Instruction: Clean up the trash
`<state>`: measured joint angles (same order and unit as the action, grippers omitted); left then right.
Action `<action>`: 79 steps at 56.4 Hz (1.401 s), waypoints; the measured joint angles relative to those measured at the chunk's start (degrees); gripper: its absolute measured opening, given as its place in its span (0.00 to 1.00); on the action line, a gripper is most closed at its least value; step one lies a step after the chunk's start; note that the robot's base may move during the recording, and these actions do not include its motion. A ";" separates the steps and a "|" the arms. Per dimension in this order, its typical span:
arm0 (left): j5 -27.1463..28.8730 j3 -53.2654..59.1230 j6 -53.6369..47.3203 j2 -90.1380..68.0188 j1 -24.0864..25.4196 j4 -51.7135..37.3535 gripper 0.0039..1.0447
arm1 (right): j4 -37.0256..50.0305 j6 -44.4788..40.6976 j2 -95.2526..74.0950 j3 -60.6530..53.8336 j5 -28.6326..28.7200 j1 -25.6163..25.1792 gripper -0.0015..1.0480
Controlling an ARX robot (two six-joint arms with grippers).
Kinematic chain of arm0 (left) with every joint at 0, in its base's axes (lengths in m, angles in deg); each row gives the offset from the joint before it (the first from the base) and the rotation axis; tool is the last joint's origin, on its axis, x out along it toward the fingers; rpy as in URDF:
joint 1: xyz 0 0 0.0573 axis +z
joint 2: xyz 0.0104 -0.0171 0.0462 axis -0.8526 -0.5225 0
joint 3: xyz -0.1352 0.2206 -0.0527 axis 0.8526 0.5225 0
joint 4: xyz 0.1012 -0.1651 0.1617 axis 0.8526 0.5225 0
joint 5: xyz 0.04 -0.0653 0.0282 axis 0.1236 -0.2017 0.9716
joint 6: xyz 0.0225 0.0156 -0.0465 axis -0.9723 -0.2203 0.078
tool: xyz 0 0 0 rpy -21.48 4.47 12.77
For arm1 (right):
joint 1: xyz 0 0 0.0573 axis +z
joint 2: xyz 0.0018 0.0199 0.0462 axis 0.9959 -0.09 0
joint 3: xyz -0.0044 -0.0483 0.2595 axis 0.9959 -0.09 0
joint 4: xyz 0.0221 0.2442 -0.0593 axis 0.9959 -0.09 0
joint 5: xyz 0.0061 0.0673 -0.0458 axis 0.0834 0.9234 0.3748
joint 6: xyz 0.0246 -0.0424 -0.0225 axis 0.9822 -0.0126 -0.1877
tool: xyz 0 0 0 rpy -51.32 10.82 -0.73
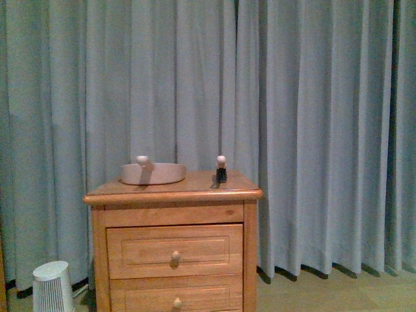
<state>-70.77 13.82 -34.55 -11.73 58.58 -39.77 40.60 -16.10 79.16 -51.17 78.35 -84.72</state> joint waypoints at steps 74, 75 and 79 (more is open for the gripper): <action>0.00 0.00 0.00 0.00 0.00 0.00 0.93 | 0.02 0.00 0.00 0.00 0.00 0.00 0.93; 0.00 0.00 0.00 0.00 0.00 0.00 0.93 | 0.02 0.00 0.00 0.00 0.00 0.00 0.93; 0.00 0.00 0.00 0.00 0.00 0.00 0.93 | 0.02 0.00 0.00 0.00 0.02 0.00 0.93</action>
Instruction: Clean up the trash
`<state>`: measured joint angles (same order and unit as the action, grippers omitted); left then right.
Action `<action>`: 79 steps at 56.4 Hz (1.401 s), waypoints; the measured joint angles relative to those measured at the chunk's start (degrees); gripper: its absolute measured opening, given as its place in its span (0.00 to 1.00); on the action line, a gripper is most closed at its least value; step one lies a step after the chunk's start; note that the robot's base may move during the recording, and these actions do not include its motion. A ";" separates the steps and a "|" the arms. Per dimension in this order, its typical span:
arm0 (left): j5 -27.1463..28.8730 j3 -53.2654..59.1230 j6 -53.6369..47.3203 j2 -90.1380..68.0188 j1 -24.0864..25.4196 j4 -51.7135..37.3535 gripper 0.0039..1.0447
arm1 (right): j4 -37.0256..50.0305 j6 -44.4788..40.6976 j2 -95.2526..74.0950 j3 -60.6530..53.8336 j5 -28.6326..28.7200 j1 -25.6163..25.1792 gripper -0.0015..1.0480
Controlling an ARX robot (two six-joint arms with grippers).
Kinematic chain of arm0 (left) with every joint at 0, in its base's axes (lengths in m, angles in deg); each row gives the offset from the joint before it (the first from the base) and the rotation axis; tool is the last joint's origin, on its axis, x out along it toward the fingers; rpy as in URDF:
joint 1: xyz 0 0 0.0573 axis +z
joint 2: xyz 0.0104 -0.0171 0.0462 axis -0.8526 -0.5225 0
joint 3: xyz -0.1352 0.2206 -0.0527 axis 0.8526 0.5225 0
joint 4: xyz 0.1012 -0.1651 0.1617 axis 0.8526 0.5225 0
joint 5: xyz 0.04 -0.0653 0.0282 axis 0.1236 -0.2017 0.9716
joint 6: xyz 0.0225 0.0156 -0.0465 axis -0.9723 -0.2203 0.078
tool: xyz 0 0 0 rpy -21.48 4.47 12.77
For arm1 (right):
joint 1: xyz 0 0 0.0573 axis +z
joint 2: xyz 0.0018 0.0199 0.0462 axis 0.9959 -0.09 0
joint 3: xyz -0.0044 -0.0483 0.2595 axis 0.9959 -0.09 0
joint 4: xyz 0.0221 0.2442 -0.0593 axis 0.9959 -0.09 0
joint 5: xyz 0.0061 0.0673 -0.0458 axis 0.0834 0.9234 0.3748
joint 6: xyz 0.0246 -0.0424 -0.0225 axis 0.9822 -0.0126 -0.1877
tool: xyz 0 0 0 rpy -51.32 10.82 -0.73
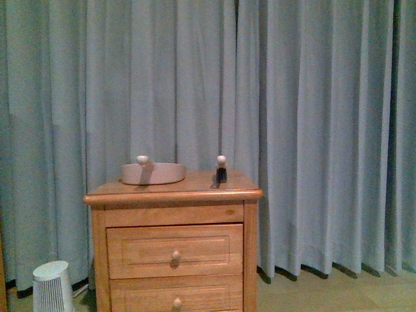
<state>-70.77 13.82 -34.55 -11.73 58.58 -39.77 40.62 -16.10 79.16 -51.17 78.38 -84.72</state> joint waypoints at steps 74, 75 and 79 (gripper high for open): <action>0.00 0.00 0.00 0.00 -0.02 0.00 0.93 | -0.02 0.00 0.02 0.00 -0.02 -0.02 0.93; 0.00 0.00 0.00 0.00 -0.02 0.00 0.93 | -0.02 0.00 0.02 0.00 -0.02 -0.02 0.93; -0.02 0.00 0.00 0.00 -0.02 0.00 0.93 | -0.02 0.00 0.02 0.00 -0.02 -0.02 0.93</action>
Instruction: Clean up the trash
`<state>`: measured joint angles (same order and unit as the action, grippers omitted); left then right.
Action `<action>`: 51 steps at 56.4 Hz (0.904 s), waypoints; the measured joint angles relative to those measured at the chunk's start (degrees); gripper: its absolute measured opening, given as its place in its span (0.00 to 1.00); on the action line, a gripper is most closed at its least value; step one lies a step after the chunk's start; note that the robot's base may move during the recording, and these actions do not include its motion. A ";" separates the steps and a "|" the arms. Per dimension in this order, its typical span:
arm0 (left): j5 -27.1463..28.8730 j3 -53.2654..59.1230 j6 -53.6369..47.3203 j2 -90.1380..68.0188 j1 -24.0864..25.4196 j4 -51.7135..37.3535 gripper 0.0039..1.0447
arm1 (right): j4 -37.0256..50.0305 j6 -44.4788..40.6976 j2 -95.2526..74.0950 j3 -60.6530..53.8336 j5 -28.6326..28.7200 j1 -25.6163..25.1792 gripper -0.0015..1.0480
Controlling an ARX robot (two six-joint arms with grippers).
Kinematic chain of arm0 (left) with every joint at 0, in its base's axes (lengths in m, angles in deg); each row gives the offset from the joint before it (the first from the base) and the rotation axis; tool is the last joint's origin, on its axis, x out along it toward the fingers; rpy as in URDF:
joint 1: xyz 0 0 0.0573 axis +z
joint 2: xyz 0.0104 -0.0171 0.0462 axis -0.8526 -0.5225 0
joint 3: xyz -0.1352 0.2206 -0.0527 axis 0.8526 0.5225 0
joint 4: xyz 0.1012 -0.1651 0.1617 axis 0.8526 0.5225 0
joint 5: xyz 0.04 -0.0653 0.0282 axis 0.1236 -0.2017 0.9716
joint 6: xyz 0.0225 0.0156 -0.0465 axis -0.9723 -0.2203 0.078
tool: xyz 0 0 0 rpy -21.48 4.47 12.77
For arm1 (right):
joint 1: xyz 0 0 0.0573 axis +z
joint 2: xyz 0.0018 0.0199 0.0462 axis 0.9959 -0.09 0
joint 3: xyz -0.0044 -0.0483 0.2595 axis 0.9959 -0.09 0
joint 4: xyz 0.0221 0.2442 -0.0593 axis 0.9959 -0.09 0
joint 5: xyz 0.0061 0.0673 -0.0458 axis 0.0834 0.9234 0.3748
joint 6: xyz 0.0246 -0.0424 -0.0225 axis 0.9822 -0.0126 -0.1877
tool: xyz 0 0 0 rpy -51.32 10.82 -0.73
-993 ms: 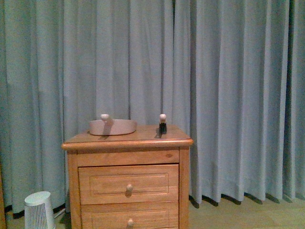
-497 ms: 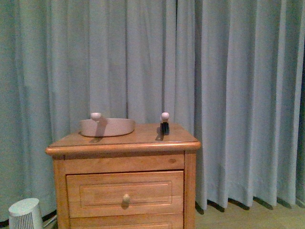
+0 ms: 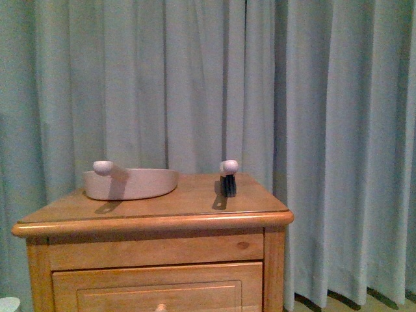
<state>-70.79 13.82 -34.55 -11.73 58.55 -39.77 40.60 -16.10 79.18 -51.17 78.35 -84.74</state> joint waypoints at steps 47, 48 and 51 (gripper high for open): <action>0.00 0.00 0.00 0.00 0.00 0.00 0.93 | 0.00 0.00 -0.02 0.00 -0.02 0.00 0.93; 0.02 0.00 0.00 0.00 0.00 0.00 0.93 | 0.00 0.00 -0.02 0.00 0.00 0.00 0.93; 0.02 0.00 0.02 0.00 0.00 0.00 0.93 | 0.00 0.00 -0.02 0.00 0.00 0.00 0.93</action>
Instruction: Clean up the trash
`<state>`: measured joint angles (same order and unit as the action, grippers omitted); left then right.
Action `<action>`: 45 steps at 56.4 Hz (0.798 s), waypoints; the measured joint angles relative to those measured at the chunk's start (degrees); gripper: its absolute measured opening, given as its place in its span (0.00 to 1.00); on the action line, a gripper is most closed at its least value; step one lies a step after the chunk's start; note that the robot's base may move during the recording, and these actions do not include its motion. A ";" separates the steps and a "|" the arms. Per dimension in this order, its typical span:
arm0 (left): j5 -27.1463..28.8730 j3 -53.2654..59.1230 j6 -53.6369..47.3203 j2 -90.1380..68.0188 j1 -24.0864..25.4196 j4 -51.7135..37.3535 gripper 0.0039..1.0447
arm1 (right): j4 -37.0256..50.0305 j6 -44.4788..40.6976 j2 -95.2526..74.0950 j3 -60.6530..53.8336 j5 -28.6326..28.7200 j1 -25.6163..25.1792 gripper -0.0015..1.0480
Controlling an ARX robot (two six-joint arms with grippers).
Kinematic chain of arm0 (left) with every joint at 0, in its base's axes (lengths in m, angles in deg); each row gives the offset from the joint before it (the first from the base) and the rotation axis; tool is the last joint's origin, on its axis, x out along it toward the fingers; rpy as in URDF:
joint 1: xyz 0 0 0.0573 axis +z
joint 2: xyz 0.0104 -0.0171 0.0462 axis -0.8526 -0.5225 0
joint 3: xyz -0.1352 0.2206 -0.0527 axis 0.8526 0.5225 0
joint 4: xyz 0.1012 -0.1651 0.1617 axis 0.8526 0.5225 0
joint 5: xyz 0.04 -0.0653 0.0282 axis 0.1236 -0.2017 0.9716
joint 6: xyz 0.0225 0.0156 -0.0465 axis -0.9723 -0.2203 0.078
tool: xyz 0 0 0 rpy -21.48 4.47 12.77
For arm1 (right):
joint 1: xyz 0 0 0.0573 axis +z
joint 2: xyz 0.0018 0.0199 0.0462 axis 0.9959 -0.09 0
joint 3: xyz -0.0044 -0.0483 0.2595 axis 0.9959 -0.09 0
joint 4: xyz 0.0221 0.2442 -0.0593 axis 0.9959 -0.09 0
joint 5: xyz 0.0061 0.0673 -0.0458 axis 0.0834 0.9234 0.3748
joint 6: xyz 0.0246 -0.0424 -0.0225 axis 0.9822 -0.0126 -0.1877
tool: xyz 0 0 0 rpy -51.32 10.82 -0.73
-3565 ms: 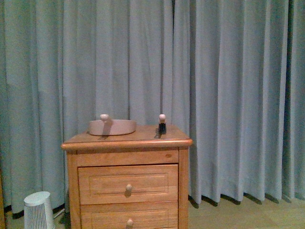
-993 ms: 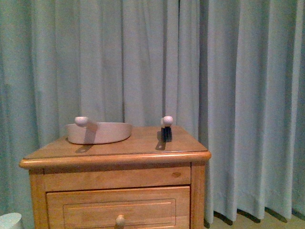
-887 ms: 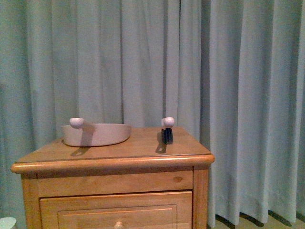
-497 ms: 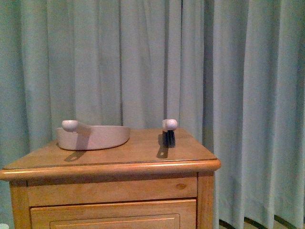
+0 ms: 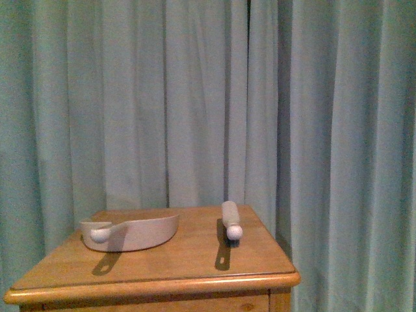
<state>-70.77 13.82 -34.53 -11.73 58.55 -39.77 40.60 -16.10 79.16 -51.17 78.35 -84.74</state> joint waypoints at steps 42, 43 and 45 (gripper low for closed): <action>-1.36 -20.83 6.10 -51.78 6.49 -15.98 0.93 | 0.00 0.00 0.00 0.00 0.00 0.00 0.93; -1.40 -22.71 5.03 -54.07 6.25 -15.61 0.93 | 0.00 0.00 0.00 0.00 0.00 0.00 0.93; -1.16 -26.56 2.73 -58.40 5.68 -14.58 0.93 | 0.00 0.00 0.00 0.00 0.00 0.00 0.93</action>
<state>-71.93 -12.74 -31.80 -70.13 64.24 -54.35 40.60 -16.10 79.16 -51.17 78.35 -84.74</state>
